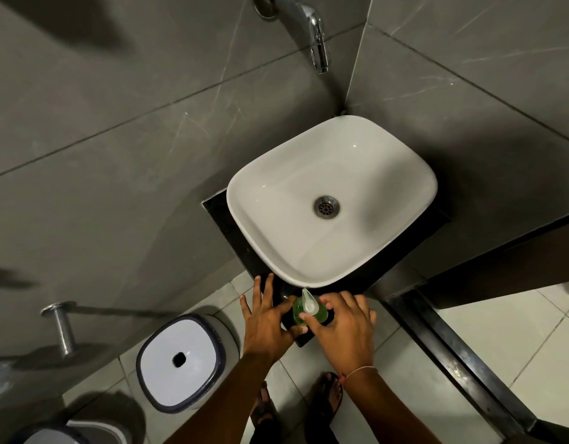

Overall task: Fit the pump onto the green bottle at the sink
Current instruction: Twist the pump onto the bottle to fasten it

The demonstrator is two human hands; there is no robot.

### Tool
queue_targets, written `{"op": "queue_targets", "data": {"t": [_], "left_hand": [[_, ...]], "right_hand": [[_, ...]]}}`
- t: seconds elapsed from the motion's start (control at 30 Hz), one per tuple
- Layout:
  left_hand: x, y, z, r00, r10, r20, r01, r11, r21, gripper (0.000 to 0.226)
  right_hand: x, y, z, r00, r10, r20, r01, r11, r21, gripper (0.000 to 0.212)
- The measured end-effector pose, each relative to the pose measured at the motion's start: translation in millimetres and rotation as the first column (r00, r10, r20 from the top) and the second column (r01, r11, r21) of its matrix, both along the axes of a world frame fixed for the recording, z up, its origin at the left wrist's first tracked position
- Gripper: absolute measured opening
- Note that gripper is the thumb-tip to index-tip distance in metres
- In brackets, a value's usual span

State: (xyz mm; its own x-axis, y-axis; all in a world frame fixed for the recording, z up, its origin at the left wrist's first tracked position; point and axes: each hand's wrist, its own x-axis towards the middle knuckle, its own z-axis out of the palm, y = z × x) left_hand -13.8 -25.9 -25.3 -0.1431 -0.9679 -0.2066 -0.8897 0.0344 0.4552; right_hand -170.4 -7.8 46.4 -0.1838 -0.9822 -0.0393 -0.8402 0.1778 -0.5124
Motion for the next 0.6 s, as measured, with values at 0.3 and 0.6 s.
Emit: {"op": "queue_targets", "data": {"t": [0.3, 0.6], "left_hand": [[-1.5, -1.0, 4.5, 1.0, 0.013, 0.005, -0.013, 1.0, 0.023, 0.062], [-0.2, -1.5, 3.5, 1.0, -0.003, 0.006, 0.003, 1.0, 0.017, 0.067]], "right_hand": [[-2.3, 4.8, -3.6, 0.993, 0.113, -0.028, -0.115, 0.993, -0.041, 0.029], [-3.2, 4.2, -1.0, 0.996, 0.088, 0.0, -0.088, 0.993, -0.079, 0.024]]}}
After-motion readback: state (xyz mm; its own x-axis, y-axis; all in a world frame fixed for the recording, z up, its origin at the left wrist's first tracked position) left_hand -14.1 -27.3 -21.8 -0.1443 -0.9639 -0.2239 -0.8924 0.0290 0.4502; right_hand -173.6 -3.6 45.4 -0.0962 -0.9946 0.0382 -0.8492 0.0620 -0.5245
